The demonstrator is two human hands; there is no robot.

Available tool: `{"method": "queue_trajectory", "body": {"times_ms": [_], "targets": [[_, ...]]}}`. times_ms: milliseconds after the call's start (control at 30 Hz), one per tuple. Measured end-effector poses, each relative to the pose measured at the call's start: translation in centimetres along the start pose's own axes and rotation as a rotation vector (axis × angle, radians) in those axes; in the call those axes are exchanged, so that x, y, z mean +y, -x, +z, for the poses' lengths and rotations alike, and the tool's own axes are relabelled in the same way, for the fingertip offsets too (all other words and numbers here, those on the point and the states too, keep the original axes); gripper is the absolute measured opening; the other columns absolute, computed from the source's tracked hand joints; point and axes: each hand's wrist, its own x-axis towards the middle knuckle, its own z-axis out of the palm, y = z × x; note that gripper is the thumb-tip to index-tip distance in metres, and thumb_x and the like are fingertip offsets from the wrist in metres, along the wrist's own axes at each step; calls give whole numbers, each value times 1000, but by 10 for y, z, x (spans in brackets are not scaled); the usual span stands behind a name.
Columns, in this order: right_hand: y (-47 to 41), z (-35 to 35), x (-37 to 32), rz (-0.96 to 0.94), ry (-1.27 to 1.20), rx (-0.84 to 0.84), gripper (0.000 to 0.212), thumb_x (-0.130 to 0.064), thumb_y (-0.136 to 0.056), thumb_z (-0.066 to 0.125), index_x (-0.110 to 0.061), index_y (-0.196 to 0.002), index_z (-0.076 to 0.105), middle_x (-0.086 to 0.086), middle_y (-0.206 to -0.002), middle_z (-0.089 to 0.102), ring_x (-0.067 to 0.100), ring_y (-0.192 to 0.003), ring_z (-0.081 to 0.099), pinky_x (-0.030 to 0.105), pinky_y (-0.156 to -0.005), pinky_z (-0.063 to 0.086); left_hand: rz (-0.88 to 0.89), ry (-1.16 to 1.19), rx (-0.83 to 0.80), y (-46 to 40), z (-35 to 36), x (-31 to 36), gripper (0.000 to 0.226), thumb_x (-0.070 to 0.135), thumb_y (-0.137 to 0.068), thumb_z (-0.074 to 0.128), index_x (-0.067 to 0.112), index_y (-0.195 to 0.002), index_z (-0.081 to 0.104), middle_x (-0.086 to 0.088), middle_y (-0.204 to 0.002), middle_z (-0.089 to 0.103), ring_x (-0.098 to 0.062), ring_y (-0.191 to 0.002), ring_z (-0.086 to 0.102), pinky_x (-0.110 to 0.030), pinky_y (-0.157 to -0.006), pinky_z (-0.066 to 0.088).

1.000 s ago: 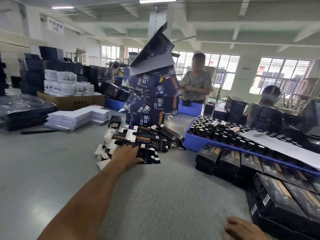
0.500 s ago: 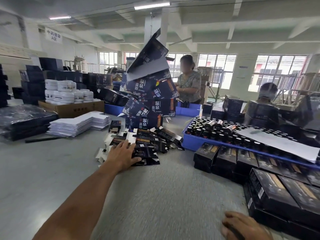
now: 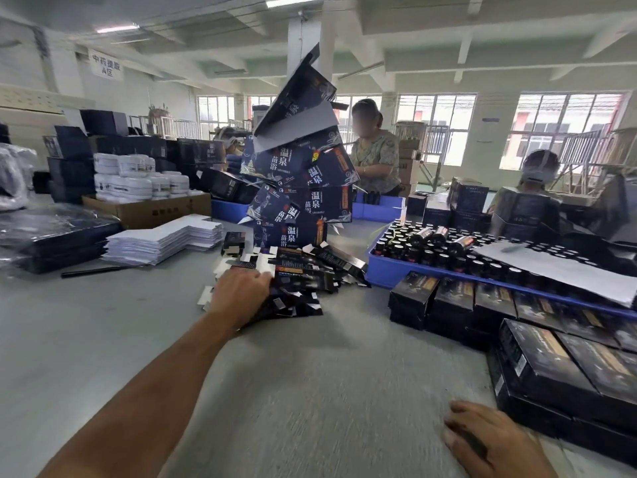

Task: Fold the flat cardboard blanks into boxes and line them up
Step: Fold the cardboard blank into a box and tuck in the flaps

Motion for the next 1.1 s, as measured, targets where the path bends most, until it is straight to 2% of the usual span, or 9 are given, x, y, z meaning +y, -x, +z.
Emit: {"method": "queue_trajectory", "body": {"times_ms": [100, 267, 367, 467, 567, 733, 833, 967, 1100], "targets": [[5, 5, 8, 6, -8, 6, 28, -53, -87, 69, -44, -113, 72, -37, -125, 49, -15, -117, 42, 11, -100, 34, -185, 387, 207, -12, -25, 0, 26, 27, -102, 48, 14, -118, 65, -7, -104, 71, -30, -85, 66, -35, -66, 44], [0, -3, 1, 124, 20, -134, 33, -55, -91, 63, -44, -122, 66, -37, -128, 44, -15, -123, 41, 4, -104, 28, -291, 669, 271, -30, -70, 37, 29, 35, -103, 42, 18, -102, 65, -10, -87, 71, -31, -73, 62, -33, -61, 42], [-2, -15, -7, 274, -141, -137, 14, -46, -88, 71, -52, -100, 69, -36, -111, 60, -21, -102, 54, -1, -88, 37, -257, 759, 248, -29, -83, 71, 40, 49, -104, 38, 21, -91, 63, -10, -84, 72, -33, -77, 66, -39, -67, 52], [-11, -33, -11, 447, -348, -99, 7, -42, -91, 70, -40, -96, 73, -18, -90, 74, -11, -84, 66, 11, -75, 50, -208, 849, 221, -26, -91, 104, 47, 58, -101, 38, 20, -91, 64, -9, -85, 72, -32, -78, 67, -40, -70, 54], [-25, -65, -18, 547, -753, -11, 40, -53, -85, 66, -16, -100, 74, 5, -85, 77, 17, -70, 73, 33, -62, 56, -183, 921, 266, -21, -105, 131, 61, 71, -90, 33, 19, -88, 66, -2, -79, 72, -24, -68, 64, -33, -61, 46], [-54, -120, -23, 795, -1386, 93, 82, -75, -70, 59, -5, -113, 66, 18, -103, 76, 33, -86, 76, 29, -48, 58, 274, 783, 872, -4, -137, 178, 30, 34, -95, 69, 14, -73, 67, 1, -69, 63, -18, -58, 59, -25, -56, 43], [-57, -139, -15, 782, -1464, 169, 69, -64, -69, 71, -7, -108, 70, 18, -102, 76, 35, -89, 76, 30, -50, 59, 479, 736, 1022, 11, -145, 204, 32, 33, -96, 71, 12, -73, 68, 0, -75, 63, -21, -61, 56, -33, -52, 45], [-47, -137, -5, 718, -1226, 323, 5, -10, -85, 74, -14, -88, 76, 8, -85, 77, 19, -68, 75, 28, -52, 56, 634, 748, 872, 26, -146, 216, 30, 40, -98, 66, 14, -84, 73, 0, -93, 69, -21, -76, 61, -32, -62, 50], [-42, -134, 0, 637, -1051, 376, 22, 0, -88, 68, -20, -95, 74, 2, -84, 78, 17, -74, 76, 30, -56, 59, 578, 689, 439, 31, -150, 226, 69, 74, -88, 48, 25, -136, 53, -8, -150, 49, -25, -137, 46, -45, -108, 44]]}}
